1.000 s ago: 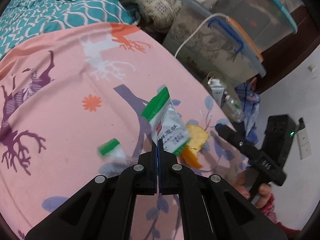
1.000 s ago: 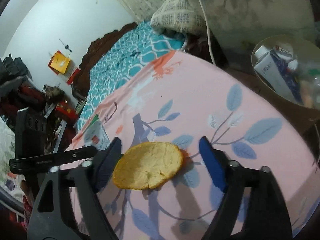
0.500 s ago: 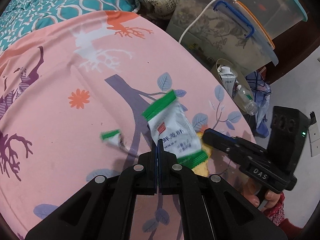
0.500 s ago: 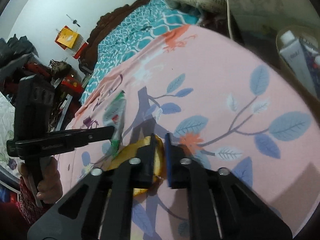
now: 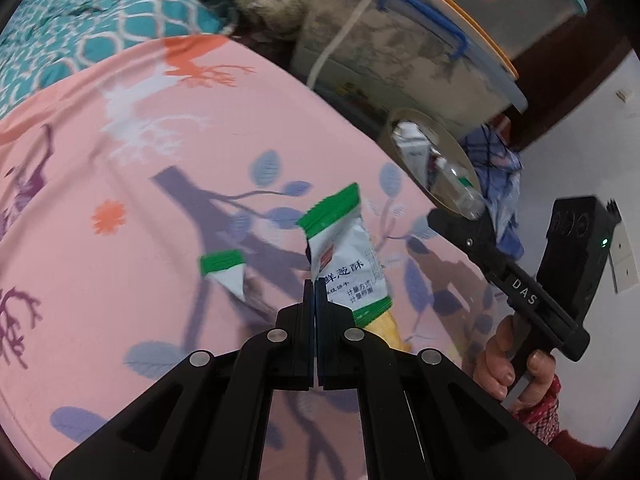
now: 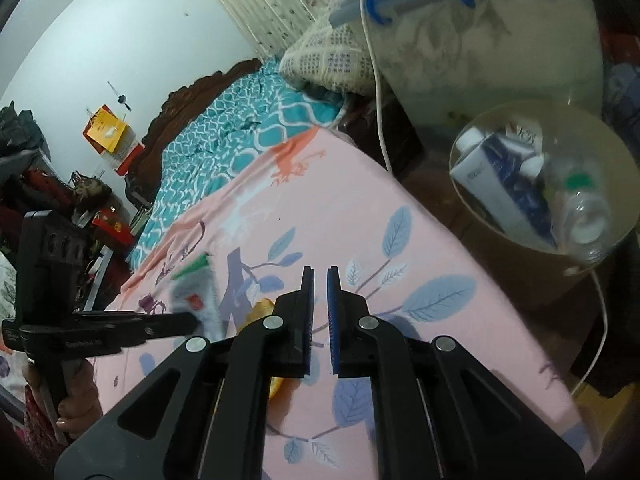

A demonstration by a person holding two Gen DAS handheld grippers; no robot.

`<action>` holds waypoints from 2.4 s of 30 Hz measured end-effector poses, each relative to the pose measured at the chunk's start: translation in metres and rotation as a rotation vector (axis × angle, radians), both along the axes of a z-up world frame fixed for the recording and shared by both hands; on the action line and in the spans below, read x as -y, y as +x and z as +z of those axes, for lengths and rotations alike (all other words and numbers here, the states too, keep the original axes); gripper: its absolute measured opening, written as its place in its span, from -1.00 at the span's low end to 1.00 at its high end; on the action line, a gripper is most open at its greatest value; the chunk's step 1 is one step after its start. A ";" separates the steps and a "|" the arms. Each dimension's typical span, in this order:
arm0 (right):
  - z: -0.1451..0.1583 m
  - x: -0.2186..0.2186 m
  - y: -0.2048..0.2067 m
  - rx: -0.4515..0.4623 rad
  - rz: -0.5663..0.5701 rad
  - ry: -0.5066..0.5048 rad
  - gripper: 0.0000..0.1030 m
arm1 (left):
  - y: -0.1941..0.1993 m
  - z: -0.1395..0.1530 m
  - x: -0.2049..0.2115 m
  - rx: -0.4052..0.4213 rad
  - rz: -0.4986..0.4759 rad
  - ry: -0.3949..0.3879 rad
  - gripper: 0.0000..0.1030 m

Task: Collect trash
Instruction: 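Carry the green-white wrapper and bread crust over the beige wastebasket, then open both tools to drop wrapper and crust into the wastebasket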

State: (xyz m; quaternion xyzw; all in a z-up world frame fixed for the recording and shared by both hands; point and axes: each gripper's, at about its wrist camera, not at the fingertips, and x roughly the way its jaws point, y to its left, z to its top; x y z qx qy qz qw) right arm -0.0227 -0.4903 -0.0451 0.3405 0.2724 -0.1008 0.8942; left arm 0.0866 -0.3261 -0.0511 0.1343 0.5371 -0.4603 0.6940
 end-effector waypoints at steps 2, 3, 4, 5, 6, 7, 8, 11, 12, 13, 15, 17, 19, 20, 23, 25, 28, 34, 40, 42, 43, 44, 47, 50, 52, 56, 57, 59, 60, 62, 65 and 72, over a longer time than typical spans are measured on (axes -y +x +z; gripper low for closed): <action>-0.002 0.003 -0.005 0.015 -0.003 0.028 -0.76 | -0.010 -0.006 0.012 0.033 -0.031 0.035 -0.99; -0.005 0.005 -0.007 0.016 0.003 0.052 -0.56 | -0.015 -0.010 0.016 0.053 -0.039 0.055 -0.99; -0.009 0.010 -0.007 0.011 0.011 0.086 -0.29 | -0.018 -0.014 0.018 0.072 -0.046 0.074 -0.99; -0.012 0.012 -0.009 0.008 0.007 0.106 0.51 | -0.020 -0.018 0.020 0.089 -0.052 0.095 -0.99; -0.011 0.013 -0.010 0.019 0.001 0.109 0.63 | -0.020 -0.021 0.020 0.097 -0.052 0.107 -0.99; -0.010 0.011 -0.009 0.028 0.018 0.099 0.59 | -0.019 -0.023 0.018 0.103 -0.050 0.118 -0.99; -0.009 0.007 -0.005 0.014 0.050 0.083 0.41 | -0.018 -0.026 0.016 0.104 -0.046 0.124 -0.99; -0.008 -0.002 0.001 0.004 0.118 0.094 0.16 | -0.013 -0.032 0.004 0.082 -0.026 0.126 -0.99; -0.008 -0.006 0.002 0.001 0.138 0.101 0.13 | -0.012 -0.034 0.001 0.073 -0.018 0.124 -0.98; -0.008 -0.013 0.004 -0.003 0.160 0.105 0.13 | -0.010 -0.034 -0.001 0.065 -0.013 0.120 -0.98; -0.009 -0.024 0.005 -0.005 0.187 0.109 0.13 | -0.009 -0.035 -0.002 0.054 -0.006 0.111 -0.98; -0.010 -0.036 0.006 -0.002 0.211 0.121 0.13 | -0.009 -0.035 -0.003 0.057 -0.006 0.108 -0.98; -0.012 -0.044 0.008 -0.003 0.225 0.123 0.03 | -0.010 -0.035 -0.003 0.059 -0.008 0.106 -0.99; -0.014 -0.047 0.010 -0.009 0.231 0.124 -0.29 | -0.010 -0.035 -0.003 0.055 -0.008 0.104 -0.99; -0.020 -0.048 0.015 -0.034 0.219 0.127 -0.58 | -0.006 -0.034 -0.003 0.036 0.001 0.095 -0.99; -0.019 -0.043 0.009 -0.028 0.195 0.118 -0.64 | -0.003 -0.029 -0.002 0.030 0.005 0.083 -0.99; -0.012 -0.025 -0.005 0.000 0.139 0.115 -0.66 | 0.000 -0.019 0.005 0.046 0.001 0.066 -0.99; 0.005 0.027 -0.045 0.048 -0.032 0.081 -0.72 | -0.015 0.000 0.056 0.074 -0.079 0.038 -0.99; 0.033 0.094 -0.087 0.085 -0.218 0.003 -0.72 | -0.037 0.022 0.140 0.088 -0.183 -0.004 -0.99; 0.037 0.116 -0.097 0.080 -0.277 -0.014 -0.72 | -0.043 0.028 0.169 0.094 -0.209 -0.015 -0.99; 0.039 0.130 -0.102 0.074 -0.313 -0.024 -0.72 | -0.045 0.030 0.182 0.097 -0.220 -0.021 -0.99; 0.039 0.140 -0.106 0.068 -0.339 -0.030 -0.72 | -0.049 0.032 0.200 0.108 -0.234 -0.024 -0.99; 0.034 0.168 -0.111 0.052 -0.419 -0.035 -0.72 | -0.059 0.032 0.239 0.143 -0.266 -0.016 -0.99; 0.024 0.192 -0.106 0.030 -0.468 -0.027 -0.72 | -0.065 0.019 0.276 0.197 -0.290 0.033 -0.99; 0.016 0.206 -0.098 0.016 -0.476 -0.003 -0.72 | -0.066 0.005 0.293 0.207 -0.301 0.067 -0.99; -0.001 0.226 -0.076 -0.011 -0.463 0.042 -0.71 | -0.061 -0.021 0.313 0.206 -0.306 0.122 -0.82; -0.004 0.228 -0.070 -0.018 -0.448 0.054 -0.71 | -0.060 -0.024 0.313 0.200 -0.306 0.122 -0.57; -0.011 0.233 -0.058 -0.038 -0.418 0.061 -0.65 | -0.058 -0.026 0.312 0.208 -0.302 0.112 -0.36; -0.012 0.234 -0.053 -0.048 -0.409 0.060 -0.65 | -0.057 -0.026 0.309 0.213 -0.306 0.106 -0.28; -0.015 0.236 -0.044 -0.059 -0.389 0.064 -0.65 | -0.057 -0.025 0.305 0.220 -0.321 0.094 -0.21; -0.017 0.236 -0.041 -0.062 -0.386 0.071 -0.64 | -0.057 -0.017 0.295 0.241 -0.322 0.071 0.11; -0.021 0.228 -0.064 -0.041 -0.484 0.070 0.30 | -0.062 0.007 0.271 0.265 -0.341 -0.012 0.25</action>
